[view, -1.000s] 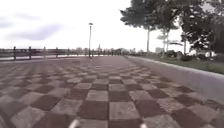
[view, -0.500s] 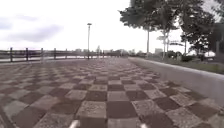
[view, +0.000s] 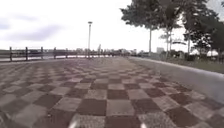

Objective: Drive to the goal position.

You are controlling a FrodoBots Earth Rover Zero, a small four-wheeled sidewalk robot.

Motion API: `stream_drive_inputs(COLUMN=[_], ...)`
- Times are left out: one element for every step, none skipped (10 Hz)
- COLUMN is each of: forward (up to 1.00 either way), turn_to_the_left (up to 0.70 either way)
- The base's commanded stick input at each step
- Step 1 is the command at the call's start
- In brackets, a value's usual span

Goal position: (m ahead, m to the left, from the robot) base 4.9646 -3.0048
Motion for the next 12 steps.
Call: stream_drive_inputs(forward=[0.7,0.7,0.7,0.7,0.7,0.7,0.7,0.7,0.7,0.7,0.7,0.7], turn_to_the_left=[0.0,0.0,0.0,0.0,0.0,0.02,0.02,0.02,0.01,0.01,0.02,0.0])
